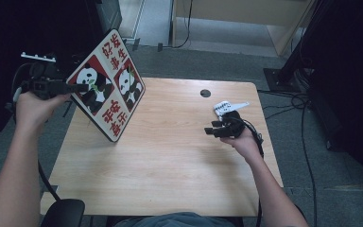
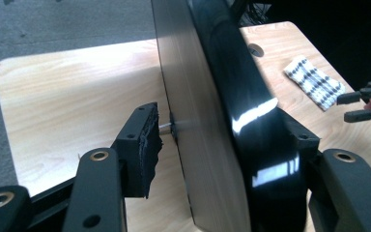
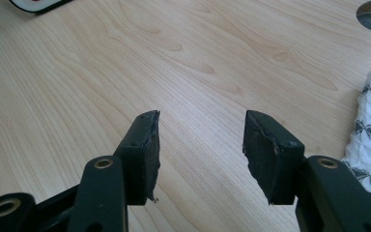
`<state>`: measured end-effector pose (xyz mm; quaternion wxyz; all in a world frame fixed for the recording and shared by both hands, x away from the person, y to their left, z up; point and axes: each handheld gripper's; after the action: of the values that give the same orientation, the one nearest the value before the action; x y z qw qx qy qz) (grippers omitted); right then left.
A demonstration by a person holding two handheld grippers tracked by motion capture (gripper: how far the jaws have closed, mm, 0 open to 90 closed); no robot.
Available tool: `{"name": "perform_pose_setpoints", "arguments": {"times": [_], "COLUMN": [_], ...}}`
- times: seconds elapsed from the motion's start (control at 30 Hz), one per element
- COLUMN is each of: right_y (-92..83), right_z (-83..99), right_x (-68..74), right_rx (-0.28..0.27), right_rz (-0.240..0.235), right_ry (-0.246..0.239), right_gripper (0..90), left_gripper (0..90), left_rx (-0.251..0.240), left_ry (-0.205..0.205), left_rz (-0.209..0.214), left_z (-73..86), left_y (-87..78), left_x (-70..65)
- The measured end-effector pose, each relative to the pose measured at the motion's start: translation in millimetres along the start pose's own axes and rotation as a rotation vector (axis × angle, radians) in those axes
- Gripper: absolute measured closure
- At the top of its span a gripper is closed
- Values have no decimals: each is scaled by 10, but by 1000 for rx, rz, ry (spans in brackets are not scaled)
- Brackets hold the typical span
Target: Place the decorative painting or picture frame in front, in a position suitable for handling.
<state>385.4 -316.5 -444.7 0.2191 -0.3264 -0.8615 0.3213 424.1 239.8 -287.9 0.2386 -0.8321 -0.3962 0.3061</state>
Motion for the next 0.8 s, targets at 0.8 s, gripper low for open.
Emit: {"name": "perform_pose_setpoints", "arguments": {"times": [0.8], "right_y": [-22], "right_z": [20], "right_x": [-23], "right_rx": [8], "right_rz": [-1], "right_ry": [16], "right_gripper": [478], "left_gripper": [447], "left_rx": [119], "left_ry": [-30], "left_rz": [-18], "left_z": [-798], "left_y": [286], "left_x": [181]}}
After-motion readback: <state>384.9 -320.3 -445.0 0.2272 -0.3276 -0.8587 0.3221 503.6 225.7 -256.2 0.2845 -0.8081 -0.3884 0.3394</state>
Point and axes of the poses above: each handheld gripper's, and its own axes: y roughly forward along the jaws, z roughly out of its underside, x roughly to its left, and after that the axes turned 1 degree about -y, right-handed
